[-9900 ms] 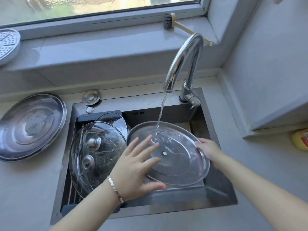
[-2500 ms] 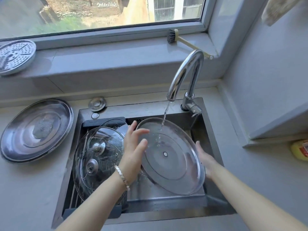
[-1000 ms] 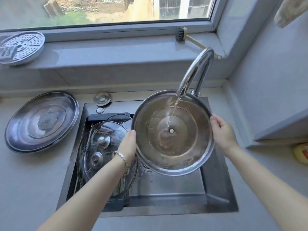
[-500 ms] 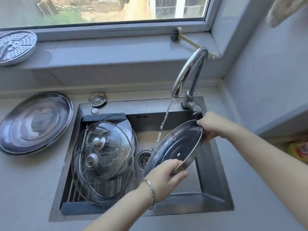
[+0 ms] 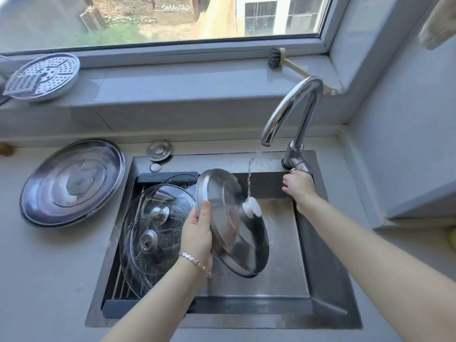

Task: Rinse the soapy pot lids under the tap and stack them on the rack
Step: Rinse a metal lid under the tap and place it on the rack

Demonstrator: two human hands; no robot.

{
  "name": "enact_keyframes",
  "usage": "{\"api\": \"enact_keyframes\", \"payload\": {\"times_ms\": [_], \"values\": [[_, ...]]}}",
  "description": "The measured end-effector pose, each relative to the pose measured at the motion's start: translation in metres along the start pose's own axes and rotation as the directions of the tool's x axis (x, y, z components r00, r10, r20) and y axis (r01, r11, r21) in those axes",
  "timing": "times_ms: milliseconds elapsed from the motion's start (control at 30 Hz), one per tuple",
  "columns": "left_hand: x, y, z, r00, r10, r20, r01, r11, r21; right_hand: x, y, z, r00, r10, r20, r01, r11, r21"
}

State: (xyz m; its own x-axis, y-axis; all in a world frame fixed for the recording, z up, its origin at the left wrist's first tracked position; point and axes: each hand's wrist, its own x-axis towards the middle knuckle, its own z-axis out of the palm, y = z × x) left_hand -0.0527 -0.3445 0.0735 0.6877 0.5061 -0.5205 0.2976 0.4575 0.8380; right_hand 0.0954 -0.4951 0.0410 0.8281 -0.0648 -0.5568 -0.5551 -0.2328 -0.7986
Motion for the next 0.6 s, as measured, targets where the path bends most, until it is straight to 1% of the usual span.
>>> {"api": "enact_keyframes", "payload": {"times_ms": [33,67,133,167,233,300,333,400,500,600], "values": [[0.0,0.002,0.0,1.0,0.002,0.002,-0.002,1.0,-0.008,0.0,-0.002,0.002,1.0,0.002,0.02,-0.002,1.0,0.0],[0.0,0.003,-0.001,1.0,-0.002,0.002,0.002,1.0,-0.012,-0.001,-0.004,0.002,0.999,0.008,0.045,-0.007,0.999,-0.035],[-0.001,0.005,-0.002,1.0,0.001,0.009,-0.001,1.0,0.0,-0.009,-0.005,0.0,0.994,0.031,0.109,-0.006,0.976,-0.219],[-0.001,0.006,-0.002,1.0,0.004,0.021,-0.004,1.0,0.007,-0.017,-0.004,0.0,0.985,0.047,0.169,0.008,0.951,-0.308],[-0.003,0.008,-0.004,0.998,0.008,0.062,-0.008,1.0,-0.001,-0.042,0.0,0.001,0.944,0.031,0.327,0.104,0.916,-0.388],[-0.006,0.01,-0.006,0.995,0.016,0.101,-0.018,1.0,0.014,-0.063,0.009,0.005,0.91,-0.03,0.413,0.217,0.884,-0.414],[-0.007,0.012,-0.006,0.993,0.023,0.116,-0.027,0.999,0.037,-0.071,0.014,0.006,0.903,-0.067,0.425,0.257,0.876,-0.409],[-0.01,0.016,-0.007,0.99,0.03,0.14,-0.042,0.995,0.088,-0.08,0.024,0.006,0.905,-0.109,0.412,0.281,0.879,-0.385],[-0.013,0.022,-0.011,0.984,0.018,0.178,-0.046,0.987,0.155,-0.088,0.033,0.005,0.905,-0.1,0.414,0.281,0.87,-0.404],[-0.014,0.025,-0.016,0.983,0.017,0.184,-0.077,0.943,0.324,-0.093,0.042,0.005,0.908,-0.111,0.405,0.299,0.847,-0.44]]}}
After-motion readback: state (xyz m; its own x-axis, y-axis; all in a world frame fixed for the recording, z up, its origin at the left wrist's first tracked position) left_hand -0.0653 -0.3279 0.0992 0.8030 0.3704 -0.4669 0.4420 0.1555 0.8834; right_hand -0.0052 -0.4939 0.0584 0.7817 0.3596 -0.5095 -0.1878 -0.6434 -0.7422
